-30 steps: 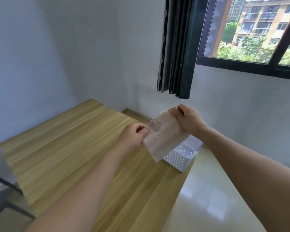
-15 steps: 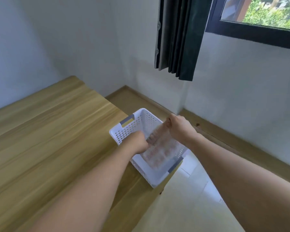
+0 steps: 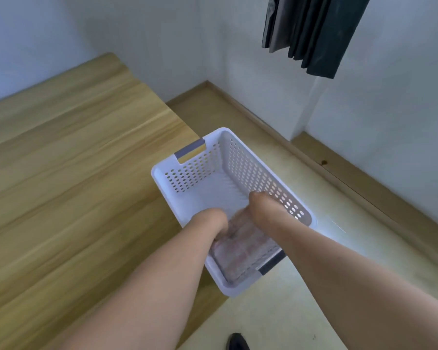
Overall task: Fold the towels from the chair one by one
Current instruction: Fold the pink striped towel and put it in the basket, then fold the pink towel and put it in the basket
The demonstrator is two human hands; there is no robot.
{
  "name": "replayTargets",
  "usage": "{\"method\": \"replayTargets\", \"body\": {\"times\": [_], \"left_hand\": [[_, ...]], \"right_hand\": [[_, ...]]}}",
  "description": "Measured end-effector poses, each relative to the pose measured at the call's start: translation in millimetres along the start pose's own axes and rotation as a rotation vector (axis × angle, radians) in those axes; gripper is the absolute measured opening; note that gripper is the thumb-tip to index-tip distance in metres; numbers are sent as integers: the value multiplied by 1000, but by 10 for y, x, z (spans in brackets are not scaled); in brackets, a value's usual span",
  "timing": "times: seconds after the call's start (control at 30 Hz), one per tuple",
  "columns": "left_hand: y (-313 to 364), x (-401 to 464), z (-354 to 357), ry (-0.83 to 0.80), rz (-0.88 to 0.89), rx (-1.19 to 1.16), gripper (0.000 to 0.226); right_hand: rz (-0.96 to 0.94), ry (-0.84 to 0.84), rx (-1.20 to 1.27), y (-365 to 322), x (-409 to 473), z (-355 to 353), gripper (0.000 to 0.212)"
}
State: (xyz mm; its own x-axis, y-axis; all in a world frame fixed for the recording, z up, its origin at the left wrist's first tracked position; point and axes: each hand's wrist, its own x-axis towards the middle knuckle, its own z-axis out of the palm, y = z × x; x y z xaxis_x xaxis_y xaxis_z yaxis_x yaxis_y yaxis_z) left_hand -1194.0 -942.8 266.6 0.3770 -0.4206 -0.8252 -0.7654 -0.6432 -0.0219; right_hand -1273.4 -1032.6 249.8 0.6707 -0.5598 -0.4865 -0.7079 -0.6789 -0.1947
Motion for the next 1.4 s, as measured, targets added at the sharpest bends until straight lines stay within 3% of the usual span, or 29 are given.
{"method": "replayTargets", "body": {"times": [0.13,0.27,0.33,0.43,0.5,0.6,0.73,0.97,1.17,1.4], "left_hand": [[-32,154,55,7,-22,15,34],[-96,45,32,-29,-3,83,31],[-155,-177,-76,131,42,65,29],[-383,-632,-192,505,124,-27,23],[-551,-869,-203,699,167,-46,27],[-900,-1408,-156,869,200,-83,38],[-1445,-1990,-45,1026,219,-119,46],[-2736,-2863,283,1153,289,-154,51],[-3694,-3338,614,1124,269,-145,52],[-4565,-3727,902,1176,202,-109,50]], "right_hand": [[105,-82,-91,-34,105,55,35],[41,-103,-3,-59,-31,-111,26],[31,-82,22,-83,-196,-308,21],[12,48,78,-232,-548,-595,9],[-17,124,117,-345,-777,-725,14],[-75,250,157,-705,-1236,-886,35],[-185,400,180,-1353,-1725,-951,41],[-223,602,241,-2734,-2559,-727,31],[-229,671,201,-3666,-3058,-632,30],[-281,608,171,-4420,-3262,-318,37]]}}
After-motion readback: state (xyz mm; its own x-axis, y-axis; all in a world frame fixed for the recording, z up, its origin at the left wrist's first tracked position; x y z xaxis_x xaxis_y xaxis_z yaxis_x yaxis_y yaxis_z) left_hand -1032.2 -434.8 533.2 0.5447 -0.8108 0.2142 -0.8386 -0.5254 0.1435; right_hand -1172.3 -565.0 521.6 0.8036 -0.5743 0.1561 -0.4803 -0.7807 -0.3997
